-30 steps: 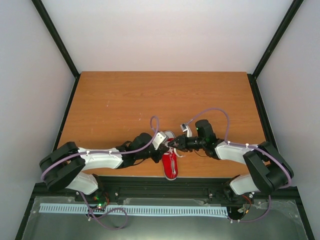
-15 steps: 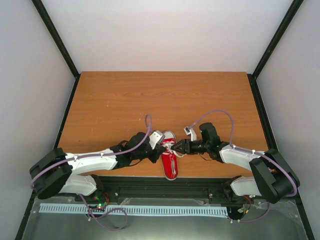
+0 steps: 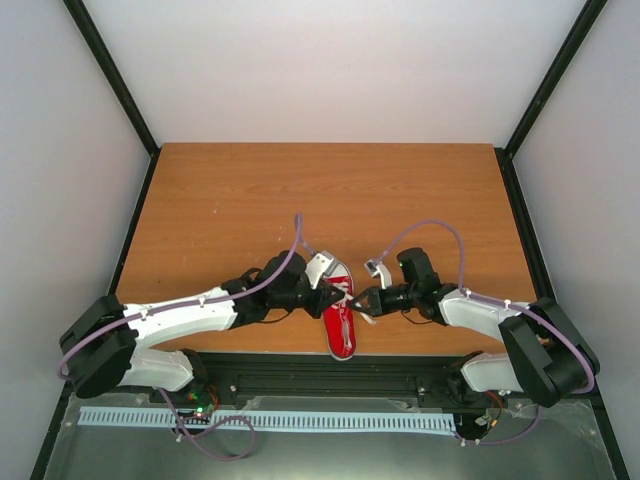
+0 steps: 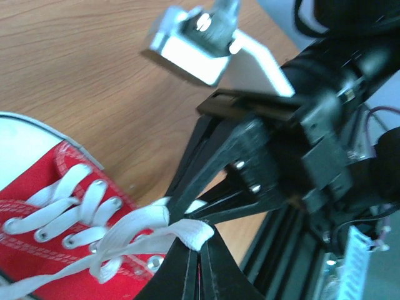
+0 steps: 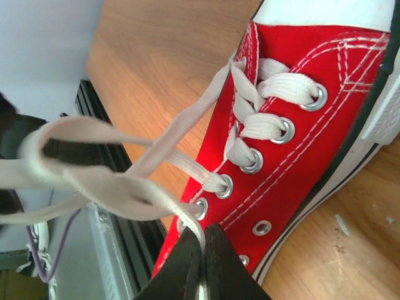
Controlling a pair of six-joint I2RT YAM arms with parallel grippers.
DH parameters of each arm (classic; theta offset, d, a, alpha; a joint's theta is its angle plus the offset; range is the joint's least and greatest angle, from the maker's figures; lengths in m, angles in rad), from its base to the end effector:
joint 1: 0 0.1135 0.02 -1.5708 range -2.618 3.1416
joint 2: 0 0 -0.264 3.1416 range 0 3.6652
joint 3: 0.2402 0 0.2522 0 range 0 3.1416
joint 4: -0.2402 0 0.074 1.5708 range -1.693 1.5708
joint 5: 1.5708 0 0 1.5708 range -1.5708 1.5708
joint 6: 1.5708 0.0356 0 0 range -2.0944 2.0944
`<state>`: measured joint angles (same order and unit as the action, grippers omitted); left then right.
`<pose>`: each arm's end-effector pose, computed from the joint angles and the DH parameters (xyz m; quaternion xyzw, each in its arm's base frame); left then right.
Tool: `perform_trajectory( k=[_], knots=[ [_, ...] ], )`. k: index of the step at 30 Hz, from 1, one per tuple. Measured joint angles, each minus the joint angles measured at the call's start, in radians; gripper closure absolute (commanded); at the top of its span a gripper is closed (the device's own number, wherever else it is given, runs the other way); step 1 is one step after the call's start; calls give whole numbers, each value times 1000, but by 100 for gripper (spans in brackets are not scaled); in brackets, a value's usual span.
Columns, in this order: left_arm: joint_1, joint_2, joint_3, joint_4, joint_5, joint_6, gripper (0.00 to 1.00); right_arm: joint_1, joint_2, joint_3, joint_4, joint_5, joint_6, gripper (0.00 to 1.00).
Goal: Tie the shoes
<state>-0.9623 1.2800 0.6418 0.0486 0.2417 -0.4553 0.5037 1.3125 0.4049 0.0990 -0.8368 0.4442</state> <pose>0.1457 -0.2240 0.2083 0.2746 0.8334 -0.3852 0.2858 0.1784 0.1285 0.1419 -0.1763 0.8433 0.4907 0.1303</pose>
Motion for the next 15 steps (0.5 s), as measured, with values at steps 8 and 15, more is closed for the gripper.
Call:
perform_trajectory(
  k=[8, 15],
  knots=[
    [0, 70, 132, -13, 137, -109, 99, 0, -1, 0, -6, 41, -11, 97],
    [2, 88, 149, -16, 238, -193, 99, 0, -1, 0, -5, 89, -10, 97]
  ],
)
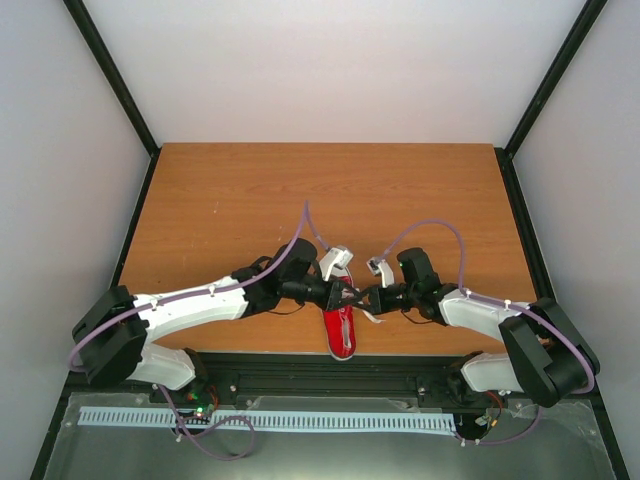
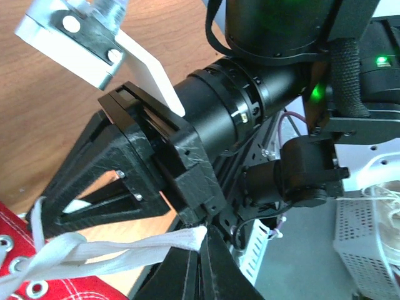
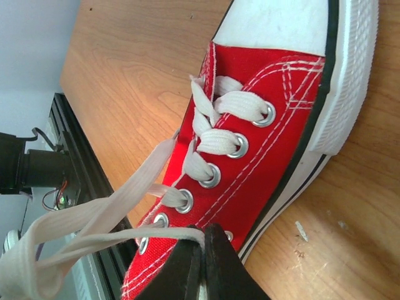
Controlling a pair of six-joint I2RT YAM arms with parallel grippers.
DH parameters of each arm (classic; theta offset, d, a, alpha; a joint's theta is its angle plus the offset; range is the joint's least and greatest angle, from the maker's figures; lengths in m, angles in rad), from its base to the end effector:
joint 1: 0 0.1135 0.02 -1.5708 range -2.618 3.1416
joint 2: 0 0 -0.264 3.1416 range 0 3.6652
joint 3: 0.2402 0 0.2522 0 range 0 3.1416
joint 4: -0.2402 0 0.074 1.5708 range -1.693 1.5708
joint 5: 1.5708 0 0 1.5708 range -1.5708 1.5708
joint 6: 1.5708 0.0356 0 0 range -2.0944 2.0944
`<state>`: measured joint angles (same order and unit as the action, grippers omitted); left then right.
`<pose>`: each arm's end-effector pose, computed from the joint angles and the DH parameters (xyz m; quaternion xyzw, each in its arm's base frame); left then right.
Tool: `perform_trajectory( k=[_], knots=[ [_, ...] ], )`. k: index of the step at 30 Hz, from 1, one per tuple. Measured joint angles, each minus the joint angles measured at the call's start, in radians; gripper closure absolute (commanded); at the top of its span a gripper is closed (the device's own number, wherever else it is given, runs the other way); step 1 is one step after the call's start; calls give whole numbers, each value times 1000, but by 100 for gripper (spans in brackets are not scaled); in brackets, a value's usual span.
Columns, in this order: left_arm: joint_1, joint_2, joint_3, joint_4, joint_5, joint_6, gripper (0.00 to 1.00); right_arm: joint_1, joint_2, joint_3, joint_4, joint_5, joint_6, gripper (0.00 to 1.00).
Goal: Tie the shoes
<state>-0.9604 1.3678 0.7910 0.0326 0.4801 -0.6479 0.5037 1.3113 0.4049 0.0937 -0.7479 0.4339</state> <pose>0.1557 -0.2513 0.2341 0.2470 0.8177 -0.4872 0.1817 0.1804 0.1271 0.1401 -0.1653 0.8596 0.4584 0.1540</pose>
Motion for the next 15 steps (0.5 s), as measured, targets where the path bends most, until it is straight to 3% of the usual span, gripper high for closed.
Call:
perform_trajectory(
  k=[11, 15],
  knots=[
    [101, -95, 0, -54, 117, -141, 99, 0, 35, 0, 4, 48, 1, 97],
    [124, -129, 1, -133, 109, -127, 99, 0, 55, 0, 5, 56, 1, 97]
  ],
)
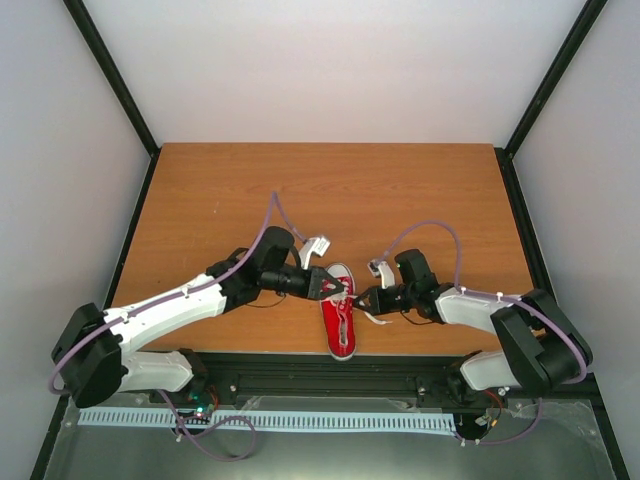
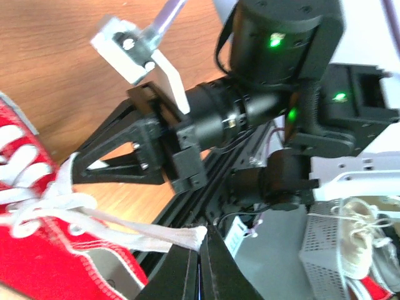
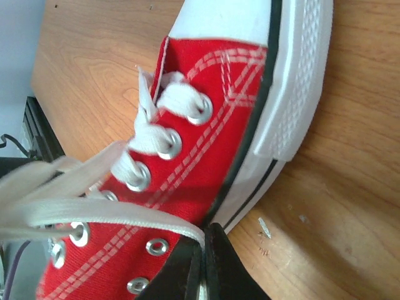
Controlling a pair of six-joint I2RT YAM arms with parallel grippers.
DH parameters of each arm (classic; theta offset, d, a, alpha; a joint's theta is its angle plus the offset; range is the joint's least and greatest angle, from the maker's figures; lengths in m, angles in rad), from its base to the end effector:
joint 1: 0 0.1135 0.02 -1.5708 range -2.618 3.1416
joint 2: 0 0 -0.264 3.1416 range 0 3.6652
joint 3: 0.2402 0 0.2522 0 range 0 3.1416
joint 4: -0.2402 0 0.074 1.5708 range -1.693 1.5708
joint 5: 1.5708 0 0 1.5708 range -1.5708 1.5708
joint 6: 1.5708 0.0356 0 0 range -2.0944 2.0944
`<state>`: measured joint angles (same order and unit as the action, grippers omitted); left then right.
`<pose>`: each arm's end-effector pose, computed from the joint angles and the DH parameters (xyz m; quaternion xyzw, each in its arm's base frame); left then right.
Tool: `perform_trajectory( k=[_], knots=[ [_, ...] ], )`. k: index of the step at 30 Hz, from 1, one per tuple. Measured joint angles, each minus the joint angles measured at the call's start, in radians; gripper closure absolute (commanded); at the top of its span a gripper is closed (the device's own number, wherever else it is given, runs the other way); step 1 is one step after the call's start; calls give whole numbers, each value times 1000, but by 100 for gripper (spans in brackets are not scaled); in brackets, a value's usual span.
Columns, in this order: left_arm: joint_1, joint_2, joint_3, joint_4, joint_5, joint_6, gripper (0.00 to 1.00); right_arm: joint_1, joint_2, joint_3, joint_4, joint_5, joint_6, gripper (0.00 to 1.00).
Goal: Tie the shoes
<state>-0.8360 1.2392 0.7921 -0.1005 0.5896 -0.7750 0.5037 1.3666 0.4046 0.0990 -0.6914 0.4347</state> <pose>0.1659 -0.2131 0.2574 0.1676 0.8296 -0.5133 0.1418 0.1832 0.1269 0.1283 -0.1478 0.8780 0.4309 0.1471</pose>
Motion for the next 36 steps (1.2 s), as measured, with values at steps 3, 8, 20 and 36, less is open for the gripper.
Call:
perform_trajectory(
  k=[3, 8, 20, 36],
  knots=[
    [2, -6, 0, -77, -48, 49, 99, 0, 5, 0, 0, 3, 0, 87],
    [11, 12, 0, -124, -101, 101, 99, 0, -5, 1, -37, 55, -2, 50],
    [16, 72, -11, -76, -122, 105, 99, 68, -370, 4, -121, 109, -54, 42],
    [16, 96, -11, -31, -124, 89, 99, 241, -322, 45, -119, 204, -54, 60]
  ],
)
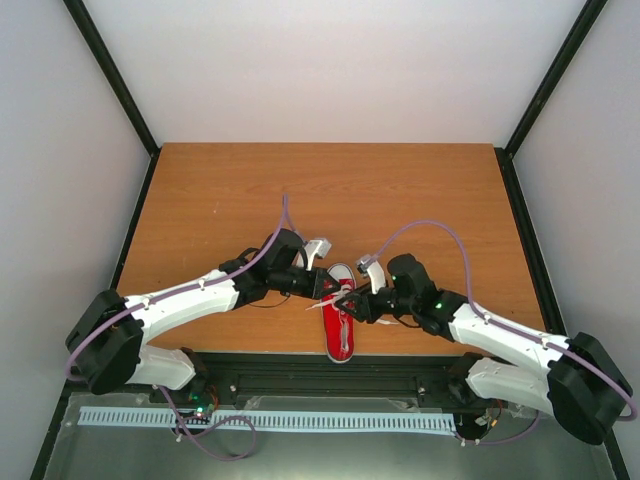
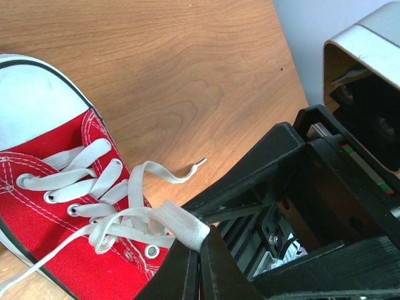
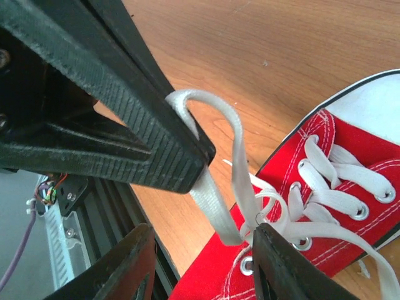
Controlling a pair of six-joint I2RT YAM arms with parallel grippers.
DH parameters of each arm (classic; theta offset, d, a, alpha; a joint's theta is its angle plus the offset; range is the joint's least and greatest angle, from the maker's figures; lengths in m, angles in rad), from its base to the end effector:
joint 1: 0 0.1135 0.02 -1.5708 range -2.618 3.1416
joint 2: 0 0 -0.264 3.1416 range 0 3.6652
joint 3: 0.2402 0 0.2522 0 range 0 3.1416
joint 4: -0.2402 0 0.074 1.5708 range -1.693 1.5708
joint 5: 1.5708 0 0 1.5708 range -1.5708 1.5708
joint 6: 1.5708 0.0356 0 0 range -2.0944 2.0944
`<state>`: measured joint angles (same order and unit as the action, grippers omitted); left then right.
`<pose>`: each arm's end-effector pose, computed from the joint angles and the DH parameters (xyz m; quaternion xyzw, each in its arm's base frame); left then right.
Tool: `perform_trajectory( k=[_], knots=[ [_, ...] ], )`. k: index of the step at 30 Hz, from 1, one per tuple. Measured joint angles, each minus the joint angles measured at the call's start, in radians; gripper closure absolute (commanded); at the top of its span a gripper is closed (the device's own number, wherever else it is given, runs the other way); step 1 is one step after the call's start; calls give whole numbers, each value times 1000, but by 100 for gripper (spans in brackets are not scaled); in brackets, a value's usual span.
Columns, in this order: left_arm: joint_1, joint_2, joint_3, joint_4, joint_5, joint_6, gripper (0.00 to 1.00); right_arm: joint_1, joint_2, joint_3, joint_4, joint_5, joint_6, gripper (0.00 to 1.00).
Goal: Tie the shoes
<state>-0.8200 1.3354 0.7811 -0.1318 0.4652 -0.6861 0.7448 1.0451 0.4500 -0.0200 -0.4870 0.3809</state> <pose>0.1795 -0.2157 0.2253 0.1573 0.8708 -0.4369 0.1614 0.1432 0.1547 0.1934 -0.2650 0.8275 0.4192 0.2632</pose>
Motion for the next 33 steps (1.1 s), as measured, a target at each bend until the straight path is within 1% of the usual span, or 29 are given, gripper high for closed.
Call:
perform_trajectory(
  k=[4, 7, 8, 14, 15, 16, 20, 22, 25, 30, 33],
  knots=[
    [0, 1, 0, 5, 0, -4, 99, 8, 29, 12, 10, 35, -1, 78],
    [0, 1, 0, 5, 0, -6, 99, 10, 47, 21, 9, 53, 1, 93],
    [0, 1, 0, 5, -2, -6, 99, 11, 47, 23, 6, 58, -2, 97],
    [0, 1, 0, 5, -35, 5, 99, 13, 21, 52, -69, 79, -3, 97],
    [0, 2, 0, 7, -39, 11, 98, 13, 18, 69, -96, 81, -1, 97],
    [0, 2, -1, 13, -42, 19, 93, 13, 19, 90, -126, 84, 2, 97],
    [0, 2, -25, 80, -43, 74, 63, 6, 62, 177, -230, 59, 42, 97],
    [0, -3, -51, 113, -41, 111, 51, -2, 91, 194, -251, 20, 79, 97],
    [0, -46, -129, 167, -49, 155, 39, -18, 115, 195, -259, -53, 142, 97],
    [-13, -190, -295, 244, -111, 179, 39, -48, 121, 209, -254, -157, 230, 97],
    [-52, -217, -322, 275, -158, 194, 40, -79, 121, 225, -239, -211, 275, 97]
  ],
)
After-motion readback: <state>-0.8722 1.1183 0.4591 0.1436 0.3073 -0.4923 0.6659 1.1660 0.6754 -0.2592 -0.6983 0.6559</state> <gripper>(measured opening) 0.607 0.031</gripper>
